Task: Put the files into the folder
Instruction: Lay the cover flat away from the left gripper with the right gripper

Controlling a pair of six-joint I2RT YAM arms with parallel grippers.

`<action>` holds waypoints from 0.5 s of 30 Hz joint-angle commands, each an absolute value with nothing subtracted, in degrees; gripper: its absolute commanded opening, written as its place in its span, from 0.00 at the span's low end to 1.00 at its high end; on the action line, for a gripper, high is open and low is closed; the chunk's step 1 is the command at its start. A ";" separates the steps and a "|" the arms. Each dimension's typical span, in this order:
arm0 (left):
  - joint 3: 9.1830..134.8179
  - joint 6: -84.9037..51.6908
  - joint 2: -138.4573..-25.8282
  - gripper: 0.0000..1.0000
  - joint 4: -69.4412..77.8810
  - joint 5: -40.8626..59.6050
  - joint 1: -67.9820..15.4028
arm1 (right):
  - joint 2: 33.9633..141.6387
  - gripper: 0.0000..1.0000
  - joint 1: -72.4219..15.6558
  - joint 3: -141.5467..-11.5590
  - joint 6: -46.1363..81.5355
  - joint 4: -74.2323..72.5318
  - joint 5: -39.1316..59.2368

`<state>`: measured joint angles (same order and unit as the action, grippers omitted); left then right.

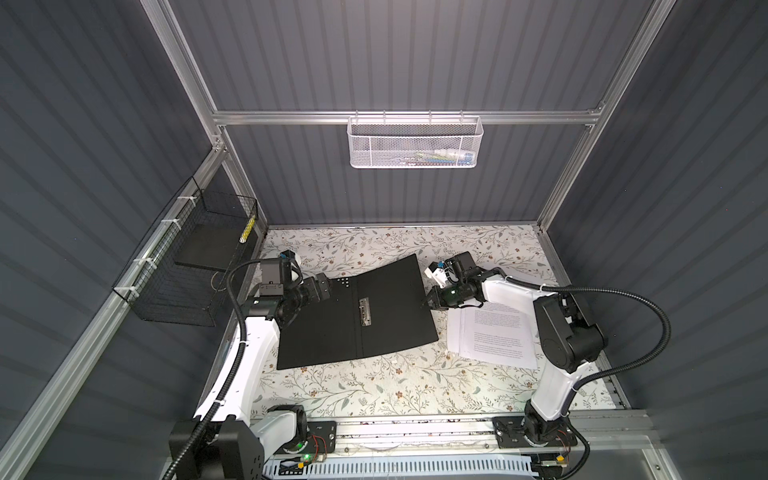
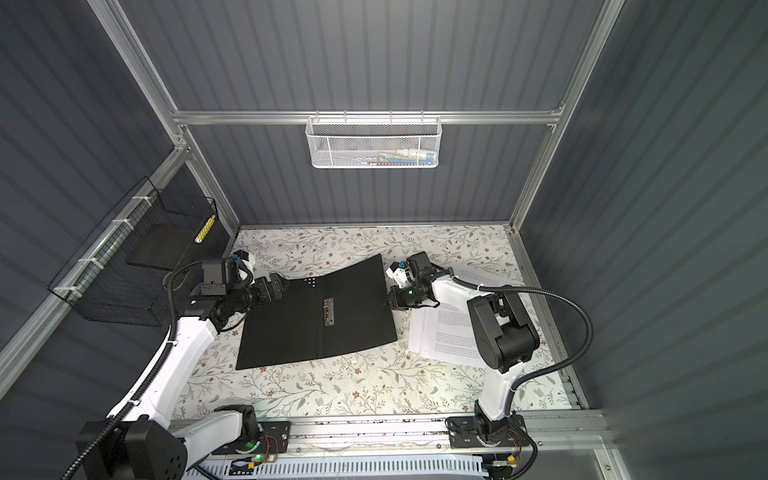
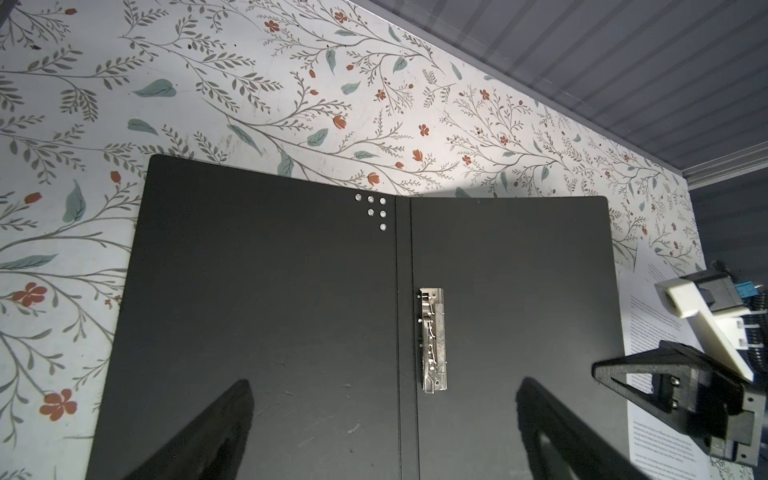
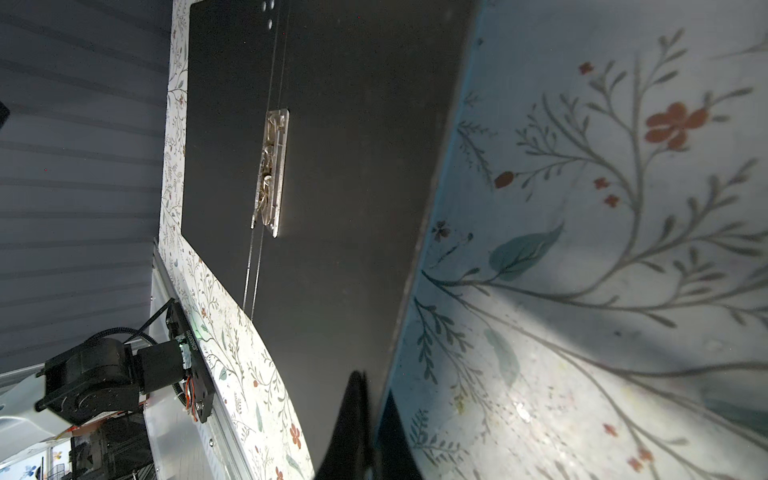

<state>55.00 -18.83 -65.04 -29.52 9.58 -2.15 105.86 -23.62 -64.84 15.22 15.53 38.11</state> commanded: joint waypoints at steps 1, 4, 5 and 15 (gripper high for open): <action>55.29 -18.59 -64.12 0.99 -30.21 8.70 -2.11 | 107.57 0.00 -22.73 -64.79 11.88 19.91 31.62; 54.78 -18.64 -64.47 0.99 -30.47 8.51 -2.11 | 107.42 0.00 -21.78 -63.72 12.29 20.15 31.38; 54.37 -18.83 -64.50 0.99 -30.38 8.58 -2.11 | 107.23 0.00 -21.61 -63.27 12.22 20.04 31.30; 51.77 -19.31 -63.53 0.99 -29.27 8.60 -2.11 | 105.73 0.23 -21.35 -62.00 11.94 18.17 27.34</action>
